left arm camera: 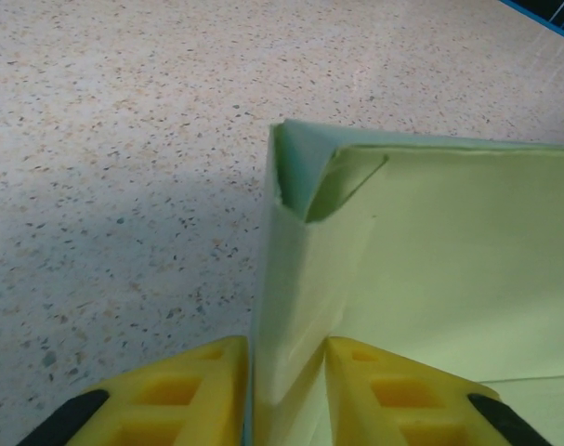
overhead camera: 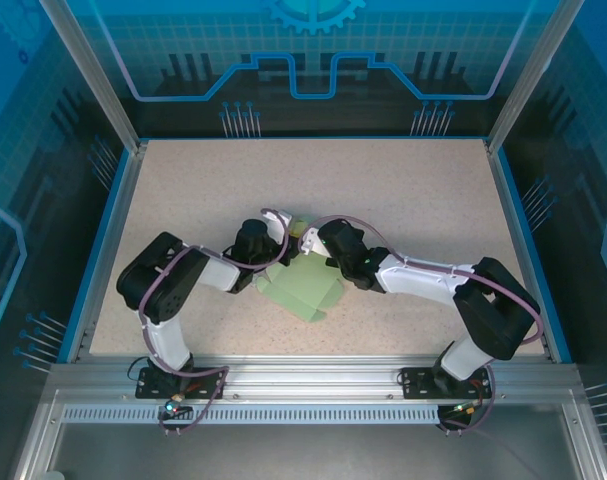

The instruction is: Fold the paper box

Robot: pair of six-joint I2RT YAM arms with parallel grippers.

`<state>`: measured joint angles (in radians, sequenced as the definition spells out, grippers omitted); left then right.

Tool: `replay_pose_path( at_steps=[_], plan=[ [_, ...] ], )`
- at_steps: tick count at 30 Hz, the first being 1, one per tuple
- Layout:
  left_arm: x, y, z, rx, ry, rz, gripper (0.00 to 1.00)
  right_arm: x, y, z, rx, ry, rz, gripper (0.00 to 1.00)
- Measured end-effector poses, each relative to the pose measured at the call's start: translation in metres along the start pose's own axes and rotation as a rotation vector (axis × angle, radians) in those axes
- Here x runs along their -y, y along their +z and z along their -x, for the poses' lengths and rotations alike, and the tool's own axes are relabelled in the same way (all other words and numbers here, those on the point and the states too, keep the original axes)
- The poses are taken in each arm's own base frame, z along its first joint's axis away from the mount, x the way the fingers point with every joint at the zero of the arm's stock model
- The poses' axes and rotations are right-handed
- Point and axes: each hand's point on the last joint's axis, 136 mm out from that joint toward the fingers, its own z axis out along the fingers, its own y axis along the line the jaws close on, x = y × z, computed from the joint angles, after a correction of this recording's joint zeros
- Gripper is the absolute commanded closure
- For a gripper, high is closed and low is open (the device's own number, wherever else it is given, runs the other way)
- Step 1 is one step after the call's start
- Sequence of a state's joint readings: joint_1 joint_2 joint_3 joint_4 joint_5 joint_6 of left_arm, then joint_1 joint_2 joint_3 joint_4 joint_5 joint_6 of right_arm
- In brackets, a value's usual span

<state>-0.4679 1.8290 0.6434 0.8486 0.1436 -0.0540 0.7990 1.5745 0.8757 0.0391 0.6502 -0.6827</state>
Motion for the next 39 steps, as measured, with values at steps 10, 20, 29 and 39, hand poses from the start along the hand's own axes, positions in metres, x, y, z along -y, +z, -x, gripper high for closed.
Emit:
replay_pose_path(
  at_steps=[10,20,29,39],
  plan=[
    [0.001,0.002,0.004,0.002,0.0,-0.017,0.64,-0.001,0.003,-0.001,0.003,-0.048,-0.011,1.0],
    [0.002,0.005,0.01,0.004,0.0,-0.025,0.59,-0.005,0.004,-0.003,-0.004,-0.066,0.003,1.0],
    [0.002,0.007,0.009,-0.014,-0.005,-0.027,0.75,-0.007,0.004,-0.003,-0.002,-0.072,0.013,1.0],
    [-0.004,0.006,0.009,-0.017,-0.029,0.034,0.84,-0.008,-0.003,0.003,0.029,-0.066,0.033,1.0]
  ],
)
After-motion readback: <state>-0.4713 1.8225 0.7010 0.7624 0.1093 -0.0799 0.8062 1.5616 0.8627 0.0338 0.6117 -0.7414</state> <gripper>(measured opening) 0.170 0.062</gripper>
